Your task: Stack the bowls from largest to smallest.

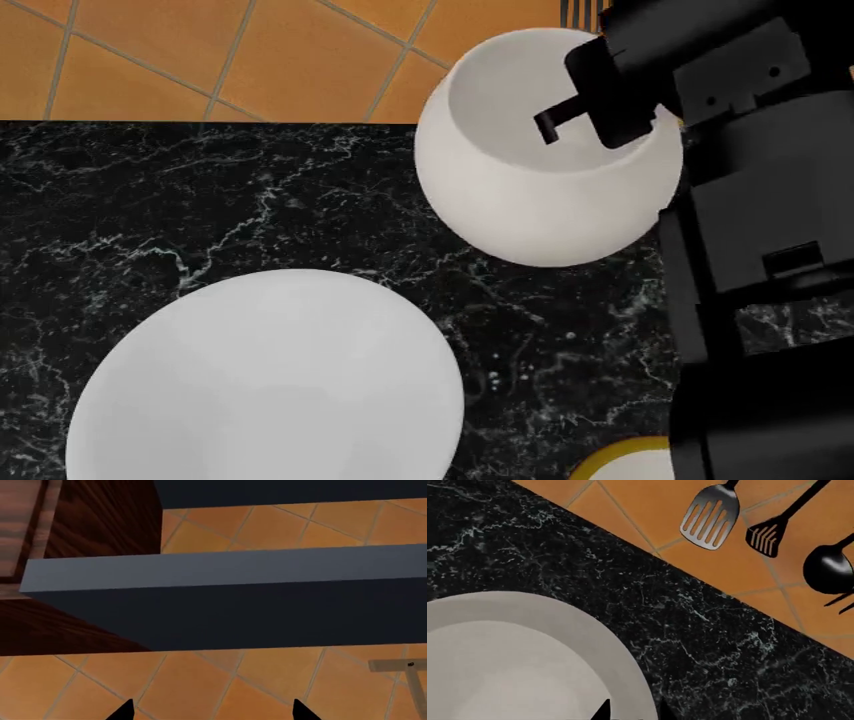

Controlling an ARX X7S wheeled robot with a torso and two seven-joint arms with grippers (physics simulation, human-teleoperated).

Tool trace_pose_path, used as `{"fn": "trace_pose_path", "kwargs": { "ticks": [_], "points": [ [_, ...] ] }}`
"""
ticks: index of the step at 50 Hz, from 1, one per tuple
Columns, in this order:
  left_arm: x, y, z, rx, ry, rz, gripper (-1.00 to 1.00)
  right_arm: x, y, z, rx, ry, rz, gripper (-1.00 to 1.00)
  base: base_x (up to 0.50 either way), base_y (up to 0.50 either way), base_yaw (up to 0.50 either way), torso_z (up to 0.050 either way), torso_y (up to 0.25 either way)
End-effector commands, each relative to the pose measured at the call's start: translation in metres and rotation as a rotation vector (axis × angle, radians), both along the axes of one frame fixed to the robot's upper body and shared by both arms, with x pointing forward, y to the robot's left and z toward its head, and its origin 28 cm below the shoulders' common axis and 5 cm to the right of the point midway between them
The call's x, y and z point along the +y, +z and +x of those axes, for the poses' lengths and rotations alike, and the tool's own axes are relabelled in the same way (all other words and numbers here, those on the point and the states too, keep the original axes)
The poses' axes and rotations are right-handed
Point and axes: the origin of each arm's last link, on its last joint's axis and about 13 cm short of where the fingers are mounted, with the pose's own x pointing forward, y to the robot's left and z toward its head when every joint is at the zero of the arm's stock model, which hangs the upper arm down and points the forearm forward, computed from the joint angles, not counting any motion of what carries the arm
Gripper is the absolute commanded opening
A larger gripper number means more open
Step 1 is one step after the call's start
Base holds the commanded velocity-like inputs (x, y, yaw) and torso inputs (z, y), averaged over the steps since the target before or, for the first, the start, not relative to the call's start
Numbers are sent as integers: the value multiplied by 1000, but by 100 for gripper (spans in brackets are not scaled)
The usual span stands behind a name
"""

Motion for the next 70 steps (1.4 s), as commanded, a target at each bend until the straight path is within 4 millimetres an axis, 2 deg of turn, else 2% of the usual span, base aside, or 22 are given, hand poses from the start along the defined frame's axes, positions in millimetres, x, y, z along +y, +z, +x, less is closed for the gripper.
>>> {"fn": "trace_pose_path", "kwargs": {
  "ticks": [1,21,43,70],
  "points": [
    [0,1,-1,-4,-4,-4,100,18,21,-15,-24,118,-73,-100,0,0,0,0,0],
    [2,2,-4,-12,-2,-9,100,44,21,-30,-6,291,-104,-100,0,0,0,0,0],
    [3,0,-7,-14,0,-15,100,87,11,-41,32,516,-104,-100,0,0,0,0,0],
    [6,1,-7,-17,8,-19,100,115,-9,-30,64,634,-84,-100,0,0,0,0,0]
  ]
}}
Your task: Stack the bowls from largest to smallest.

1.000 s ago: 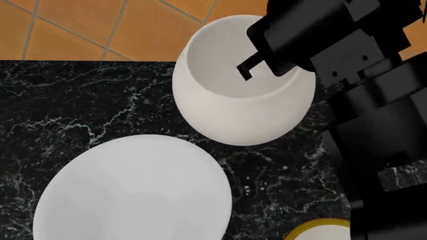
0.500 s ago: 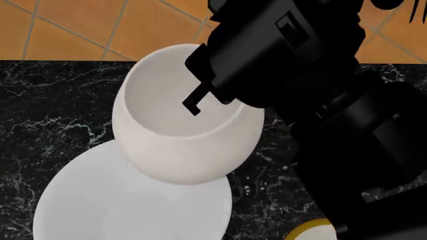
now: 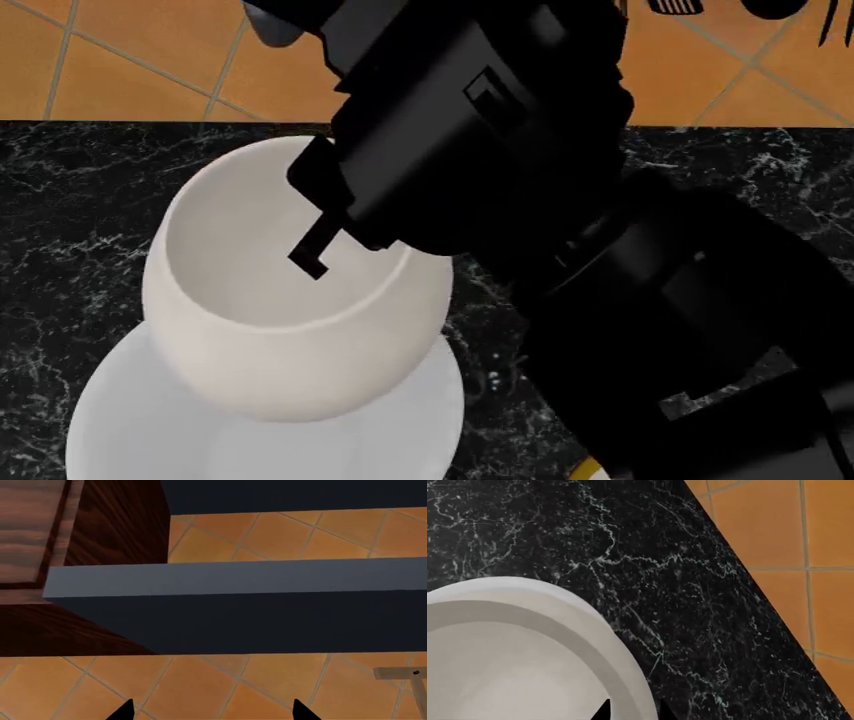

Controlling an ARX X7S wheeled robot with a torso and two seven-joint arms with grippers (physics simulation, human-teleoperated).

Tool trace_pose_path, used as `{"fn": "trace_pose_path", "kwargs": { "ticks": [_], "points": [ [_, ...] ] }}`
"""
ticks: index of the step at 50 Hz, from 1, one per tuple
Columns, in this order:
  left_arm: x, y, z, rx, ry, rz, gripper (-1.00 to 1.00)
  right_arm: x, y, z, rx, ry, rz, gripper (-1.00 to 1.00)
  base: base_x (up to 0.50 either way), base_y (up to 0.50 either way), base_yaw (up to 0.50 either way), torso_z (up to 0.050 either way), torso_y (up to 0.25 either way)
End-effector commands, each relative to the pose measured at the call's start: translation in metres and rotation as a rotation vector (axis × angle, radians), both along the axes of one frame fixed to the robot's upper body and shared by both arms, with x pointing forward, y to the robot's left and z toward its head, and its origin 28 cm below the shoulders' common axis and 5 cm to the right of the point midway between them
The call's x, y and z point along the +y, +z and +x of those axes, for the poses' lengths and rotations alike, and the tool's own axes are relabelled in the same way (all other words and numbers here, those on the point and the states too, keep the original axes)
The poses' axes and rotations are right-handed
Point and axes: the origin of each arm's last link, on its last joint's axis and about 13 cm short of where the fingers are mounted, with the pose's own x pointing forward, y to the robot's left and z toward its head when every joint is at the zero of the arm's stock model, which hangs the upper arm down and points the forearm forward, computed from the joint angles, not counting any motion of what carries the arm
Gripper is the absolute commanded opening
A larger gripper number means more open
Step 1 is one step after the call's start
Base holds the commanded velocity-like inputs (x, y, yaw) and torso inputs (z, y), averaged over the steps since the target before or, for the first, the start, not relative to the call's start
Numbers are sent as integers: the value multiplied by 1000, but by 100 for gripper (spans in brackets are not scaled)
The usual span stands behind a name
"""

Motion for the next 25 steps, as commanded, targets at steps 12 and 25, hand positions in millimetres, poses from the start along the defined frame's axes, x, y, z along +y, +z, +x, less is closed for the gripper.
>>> {"fn": "trace_pose_path", "kwargs": {
  "ticks": [12,25],
  "points": [
    [2,-2,-1,5,7,-1,100,18,-30,12,46,75,26,-100,0,0,0,0,0],
    [1,-1,0,6,4,6,100,20,-50,14,70,91,40,-100,0,0,0,0,1]
  ]
}}
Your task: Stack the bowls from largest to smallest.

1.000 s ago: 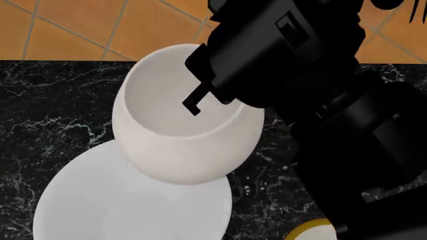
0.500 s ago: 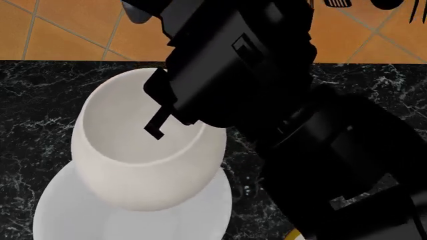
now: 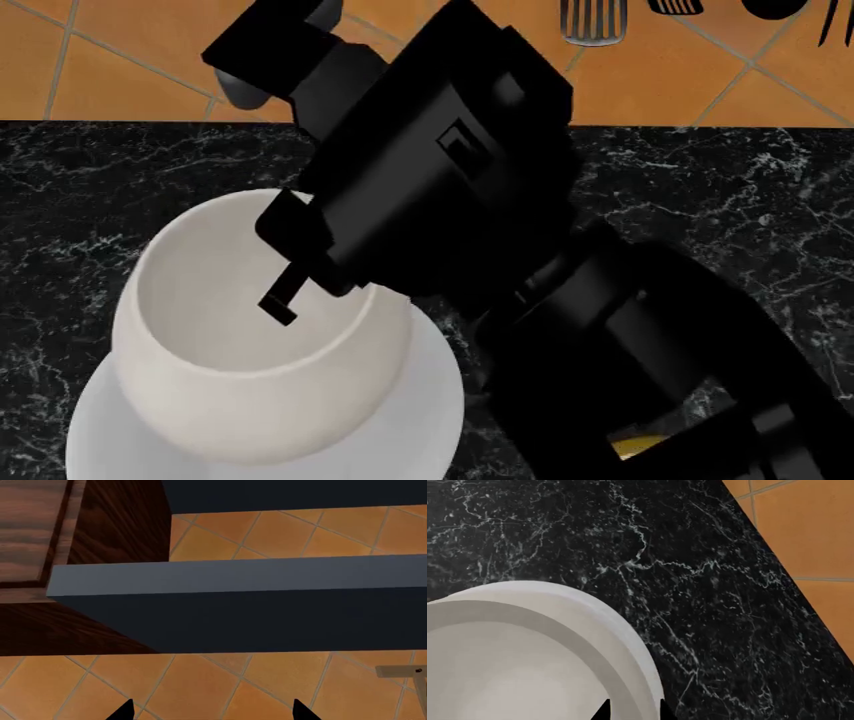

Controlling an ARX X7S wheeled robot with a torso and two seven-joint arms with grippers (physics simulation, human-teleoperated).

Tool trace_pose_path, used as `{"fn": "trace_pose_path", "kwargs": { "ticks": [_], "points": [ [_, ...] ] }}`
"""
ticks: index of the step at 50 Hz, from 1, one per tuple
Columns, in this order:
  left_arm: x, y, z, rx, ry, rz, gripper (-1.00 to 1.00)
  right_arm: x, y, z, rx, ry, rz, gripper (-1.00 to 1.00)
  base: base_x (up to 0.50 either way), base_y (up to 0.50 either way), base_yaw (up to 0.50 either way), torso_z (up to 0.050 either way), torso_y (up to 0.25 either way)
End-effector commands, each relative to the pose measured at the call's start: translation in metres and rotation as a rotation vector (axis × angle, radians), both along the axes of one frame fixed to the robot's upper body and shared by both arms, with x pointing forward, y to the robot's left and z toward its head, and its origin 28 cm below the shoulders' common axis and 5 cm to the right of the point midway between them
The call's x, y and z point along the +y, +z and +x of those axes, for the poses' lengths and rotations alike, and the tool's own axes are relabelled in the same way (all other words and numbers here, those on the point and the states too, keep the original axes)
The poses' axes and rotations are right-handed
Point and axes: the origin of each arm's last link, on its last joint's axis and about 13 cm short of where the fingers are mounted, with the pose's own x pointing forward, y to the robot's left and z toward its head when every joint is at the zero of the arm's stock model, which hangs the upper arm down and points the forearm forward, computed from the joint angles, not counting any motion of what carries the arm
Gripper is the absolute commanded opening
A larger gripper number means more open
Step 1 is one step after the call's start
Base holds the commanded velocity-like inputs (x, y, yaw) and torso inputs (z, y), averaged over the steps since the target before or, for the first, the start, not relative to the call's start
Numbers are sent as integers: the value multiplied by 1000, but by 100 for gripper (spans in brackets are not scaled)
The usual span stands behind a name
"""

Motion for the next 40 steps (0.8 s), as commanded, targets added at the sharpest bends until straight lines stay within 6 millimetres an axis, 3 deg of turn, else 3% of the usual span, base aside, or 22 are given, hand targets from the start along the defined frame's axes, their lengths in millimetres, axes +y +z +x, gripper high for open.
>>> {"fn": "trace_pose_path", "kwargs": {
  "ticks": [1,40],
  "points": [
    [-1,0,0,3,-2,6,100,4,-16,0,14,26,7,-100,0,0,0,0,0],
    [1,-6,1,13,2,4,100,6,-49,4,45,44,-63,-100,0,0,0,0,0]
  ]
}}
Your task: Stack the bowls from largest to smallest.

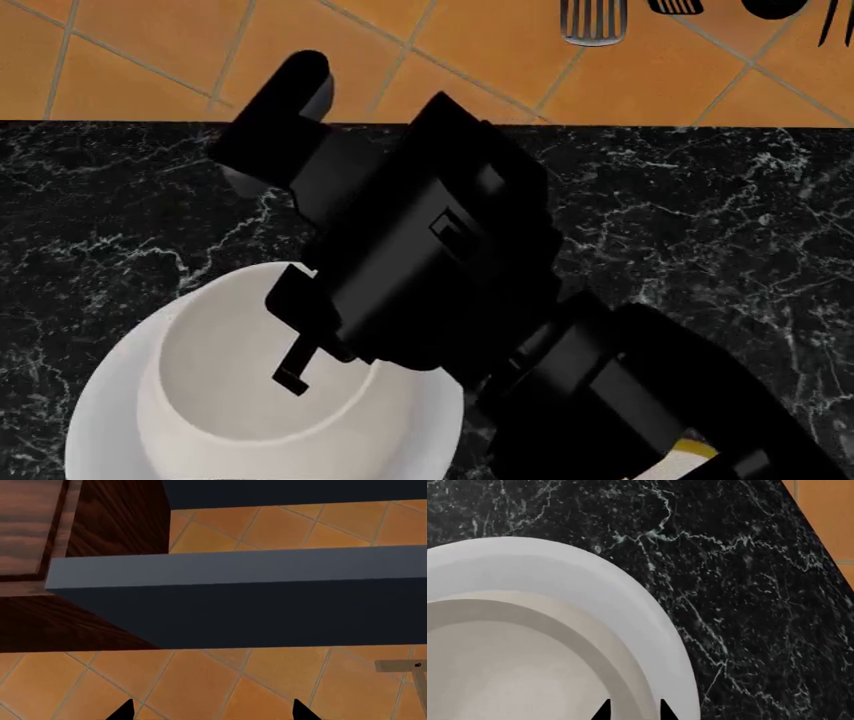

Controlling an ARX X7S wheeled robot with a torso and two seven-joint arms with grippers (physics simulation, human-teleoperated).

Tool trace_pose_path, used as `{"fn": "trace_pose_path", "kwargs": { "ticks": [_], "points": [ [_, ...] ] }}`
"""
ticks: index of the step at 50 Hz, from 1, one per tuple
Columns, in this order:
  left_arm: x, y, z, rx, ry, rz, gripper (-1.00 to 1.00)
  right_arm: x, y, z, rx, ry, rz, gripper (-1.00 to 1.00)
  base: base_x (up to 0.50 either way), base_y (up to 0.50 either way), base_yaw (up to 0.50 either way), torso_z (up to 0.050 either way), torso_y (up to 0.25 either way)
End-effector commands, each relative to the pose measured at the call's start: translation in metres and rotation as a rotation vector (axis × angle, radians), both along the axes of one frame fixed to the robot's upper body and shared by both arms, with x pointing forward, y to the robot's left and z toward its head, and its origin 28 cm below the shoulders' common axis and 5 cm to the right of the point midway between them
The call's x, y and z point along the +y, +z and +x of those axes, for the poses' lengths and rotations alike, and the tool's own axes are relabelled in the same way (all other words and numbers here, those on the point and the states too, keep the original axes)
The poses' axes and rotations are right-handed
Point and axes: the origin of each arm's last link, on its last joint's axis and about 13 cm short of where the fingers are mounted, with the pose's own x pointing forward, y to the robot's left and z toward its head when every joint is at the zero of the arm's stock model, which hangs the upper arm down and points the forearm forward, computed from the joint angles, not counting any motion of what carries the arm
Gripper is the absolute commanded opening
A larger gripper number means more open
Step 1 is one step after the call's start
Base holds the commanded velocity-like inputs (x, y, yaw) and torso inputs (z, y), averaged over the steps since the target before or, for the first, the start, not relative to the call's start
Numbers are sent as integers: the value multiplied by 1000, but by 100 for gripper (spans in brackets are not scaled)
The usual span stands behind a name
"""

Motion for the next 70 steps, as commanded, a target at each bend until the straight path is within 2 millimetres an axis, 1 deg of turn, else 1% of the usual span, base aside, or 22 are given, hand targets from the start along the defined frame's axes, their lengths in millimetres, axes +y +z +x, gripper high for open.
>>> {"fn": "trace_pose_path", "kwargs": {
  "ticks": [1,12,16,17,29,34,36,40,42,44,50,59,63,66,68,70],
  "points": [
    [1,-1,1,3,0,-2,100,1,-7,3,12,8,-3,-100,0,0,0,0,0],
    [2,-3,3,7,4,-1,100,2,-15,8,28,11,-1,-100,0,0,0,0,0],
    [1,-3,2,7,3,-1,100,2,-15,8,28,13,3,-100,0,0,0,0,0],
    [1,-3,2,5,3,-1,100,1,-15,7,29,15,1,100,0,0,0,0,0],
    [1,-3,2,8,3,3,100,1,-12,6,26,19,-3,100,0,0,0,0,0],
    [0,-3,2,8,2,3,100,0,-8,5,17,17,-6,100,0,0,0,0,0],
    [0,-3,2,8,2,2,100,-1,-3,5,5,13,1,100,0,0,0,0,0],
    [0,-1,1,5,2,1,100,-6,21,3,-47,-7,48,100,0,0,0,0,0],
    [0,-1,1,4,1,0,100,-8,30,-1,-62,-11,65,100,0,0,0,0,0],
    [0,-2,2,4,-1,-2,100,-8,34,-5,-67,-9,86,100,0,0,0,0,0],
    [-1,-1,2,2,-4,-3,100,-14,39,-12,-77,-20,106,100,0,0,0,0,0],
    [-2,1,2,-1,-9,-6,100,-30,50,-28,-100,-75,171,100,0,0,0,0,0],
    [-3,2,1,-3,-13,-7,100,-47,61,-37,-124,-149,281,100,0,0,0,0,0],
    [-3,2,0,-3,-16,-7,100,-60,66,-48,-166,-244,338,100,0,0,0,0,0],
    [-4,3,0,-4,-17,-6,100,-63,66,-60,-127,-225,393,100,0,0,0,0,0],
    [-5,4,-1,-8,-20,-7,100,-68,69,-70,-130,-252,436,100,0,0,0,0,0]
  ]
}}
